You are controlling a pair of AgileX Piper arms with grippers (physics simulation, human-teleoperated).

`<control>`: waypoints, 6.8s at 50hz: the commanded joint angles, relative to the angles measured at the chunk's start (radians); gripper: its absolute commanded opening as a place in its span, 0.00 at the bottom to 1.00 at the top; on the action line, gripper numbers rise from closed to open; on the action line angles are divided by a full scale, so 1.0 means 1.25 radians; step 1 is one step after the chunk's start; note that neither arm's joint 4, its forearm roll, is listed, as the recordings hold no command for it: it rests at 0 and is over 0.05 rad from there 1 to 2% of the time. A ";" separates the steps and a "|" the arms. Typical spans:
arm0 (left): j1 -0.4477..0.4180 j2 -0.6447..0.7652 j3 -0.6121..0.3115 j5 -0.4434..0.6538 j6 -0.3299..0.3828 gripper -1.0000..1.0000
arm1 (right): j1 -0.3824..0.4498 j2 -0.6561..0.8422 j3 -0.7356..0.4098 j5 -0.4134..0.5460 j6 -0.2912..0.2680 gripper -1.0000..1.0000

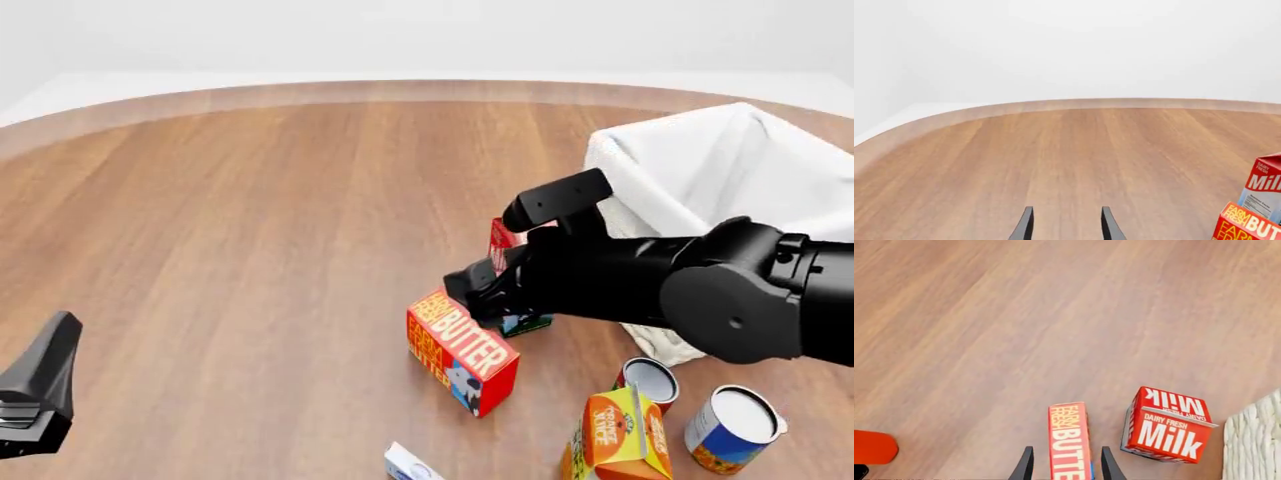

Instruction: Pick up the cream cheese box and the butter, and put them in the basket.

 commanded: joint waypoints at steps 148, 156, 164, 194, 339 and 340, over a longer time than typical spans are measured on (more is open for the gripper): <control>0.000 0.000 0.000 0.000 0.000 1.00 | 0.016 0.183 0.096 -0.193 0.072 0.00; 0.000 0.000 0.000 0.000 0.000 1.00 | 0.003 0.120 0.043 -0.110 0.028 0.00; 0.000 0.000 0.000 0.000 0.000 1.00 | 0.026 0.057 -0.009 -0.033 0.000 0.00; 0.000 0.000 0.000 0.000 0.000 1.00 | -0.030 -0.166 -0.138 0.183 -0.122 0.00; 0.000 0.000 0.000 0.000 0.000 1.00 | -0.636 -0.268 -0.154 0.158 0.367 0.00; 0.000 0.000 0.000 0.000 0.000 1.00 | -0.635 -0.265 -0.153 0.155 0.368 0.00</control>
